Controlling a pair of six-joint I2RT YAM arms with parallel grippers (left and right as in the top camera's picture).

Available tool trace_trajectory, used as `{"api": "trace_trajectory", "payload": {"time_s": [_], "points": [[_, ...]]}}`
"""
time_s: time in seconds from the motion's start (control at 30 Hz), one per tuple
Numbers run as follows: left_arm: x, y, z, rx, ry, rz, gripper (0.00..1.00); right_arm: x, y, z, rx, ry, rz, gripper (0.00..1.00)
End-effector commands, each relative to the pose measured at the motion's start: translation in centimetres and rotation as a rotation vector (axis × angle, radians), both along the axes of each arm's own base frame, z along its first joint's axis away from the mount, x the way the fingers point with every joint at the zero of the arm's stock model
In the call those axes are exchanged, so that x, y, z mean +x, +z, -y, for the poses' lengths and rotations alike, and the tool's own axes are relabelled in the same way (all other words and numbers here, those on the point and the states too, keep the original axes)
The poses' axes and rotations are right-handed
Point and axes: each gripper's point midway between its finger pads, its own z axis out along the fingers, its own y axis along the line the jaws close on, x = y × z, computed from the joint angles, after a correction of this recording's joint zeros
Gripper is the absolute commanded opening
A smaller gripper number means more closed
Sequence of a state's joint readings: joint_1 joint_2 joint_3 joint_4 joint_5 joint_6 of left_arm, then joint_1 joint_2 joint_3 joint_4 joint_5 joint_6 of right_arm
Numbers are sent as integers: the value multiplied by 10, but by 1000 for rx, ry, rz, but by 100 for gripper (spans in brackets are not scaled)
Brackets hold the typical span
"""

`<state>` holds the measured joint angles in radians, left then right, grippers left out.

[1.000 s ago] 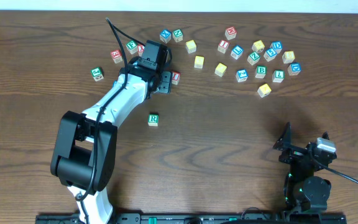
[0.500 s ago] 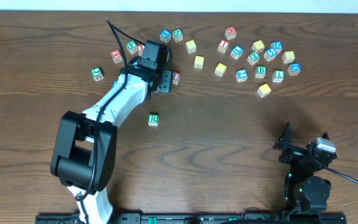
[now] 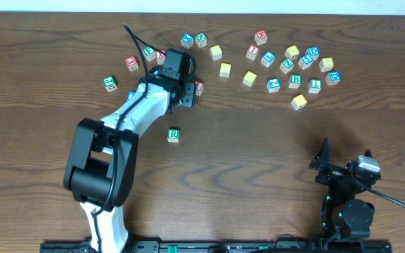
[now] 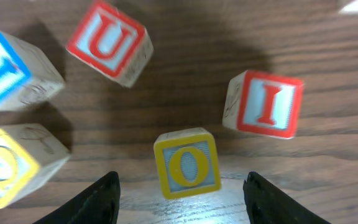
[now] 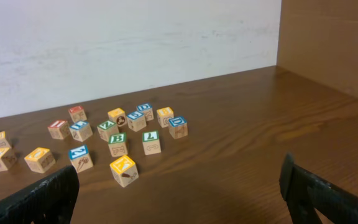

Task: Spell out ROBOT
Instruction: 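Lower the open left gripper down around the yellow O block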

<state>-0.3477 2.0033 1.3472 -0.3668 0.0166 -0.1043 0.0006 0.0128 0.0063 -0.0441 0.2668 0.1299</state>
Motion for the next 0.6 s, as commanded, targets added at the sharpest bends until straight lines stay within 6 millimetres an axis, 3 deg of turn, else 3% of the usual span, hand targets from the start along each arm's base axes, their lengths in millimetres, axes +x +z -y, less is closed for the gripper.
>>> {"api": "trace_trajectory", "payload": {"time_s": [0.0, 0.57], "points": [[8, 6, 1, -8, 10, 21, 63, 0, -1, -1, 14, 2, 1, 99], [17, 5, 4, -19, 9, 53, 58, 0, -1, -1, 14, 2, 1, 99]]}}
